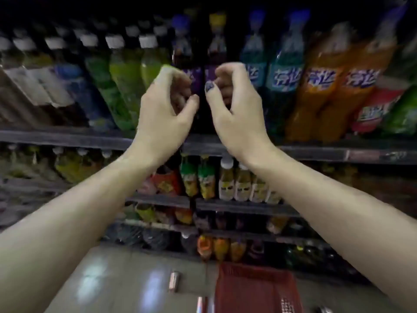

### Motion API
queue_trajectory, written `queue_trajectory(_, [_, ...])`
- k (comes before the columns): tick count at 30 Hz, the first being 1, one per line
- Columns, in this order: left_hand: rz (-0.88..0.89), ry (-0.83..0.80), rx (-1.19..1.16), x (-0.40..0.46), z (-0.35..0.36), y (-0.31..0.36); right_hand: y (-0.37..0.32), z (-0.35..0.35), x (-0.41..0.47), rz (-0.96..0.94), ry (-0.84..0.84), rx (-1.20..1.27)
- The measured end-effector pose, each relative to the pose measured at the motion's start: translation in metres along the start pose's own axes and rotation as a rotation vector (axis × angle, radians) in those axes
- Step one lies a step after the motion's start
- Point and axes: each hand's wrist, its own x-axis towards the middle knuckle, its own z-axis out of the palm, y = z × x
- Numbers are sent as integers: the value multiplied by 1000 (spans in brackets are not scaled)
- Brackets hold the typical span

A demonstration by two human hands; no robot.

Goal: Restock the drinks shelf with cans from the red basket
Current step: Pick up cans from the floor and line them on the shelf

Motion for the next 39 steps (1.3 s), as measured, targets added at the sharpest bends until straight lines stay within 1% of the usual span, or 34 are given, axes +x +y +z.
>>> queue_trajectory(7, [-299, -285, 41, -120, 2, -106, 66, 78, -132, 380, -202, -50])
queue_trajectory(10, [-459, -373, 21, -169, 1, -157, 91, 117, -182, 563, -299, -100])
queue_trajectory(15, [-687, -571, 15, -252, 7, -250, 143, 185, -266, 918, -322, -171])
queue_trajectory(19, [-933, -675, 16, -332, 29, -329, 208, 236, -352, 1108, -379, -227])
queue_trajectory(21, [-1034, -714, 17, -377, 48, -370, 245, 259, -404, 1200, -407, -268])
queue_trajectory(25, [-1172, -736, 33, -472, 102, -448, 329, 296, -515, 1330, -472, -300])
queue_trajectory(27, [-1212, -755, 47, -525, 138, -492, 388, 316, -585, 1380, -563, -309])
queue_trajectory(30, [-1265, -784, 66, -602, 195, -561, 475, 346, -687, 1474, -592, -355])
queue_trajectory(33, [-1311, -839, 101, -670, 251, -623, 535, 374, -755, 1489, -656, -434])
queue_trajectory(36, [-1374, -846, 131, -732, 299, -681, 597, 402, -821, 1552, -616, -462])
queue_trajectory(39, [-1426, -848, 138, -789, 336, -725, 630, 419, -845, 1631, -561, -506])
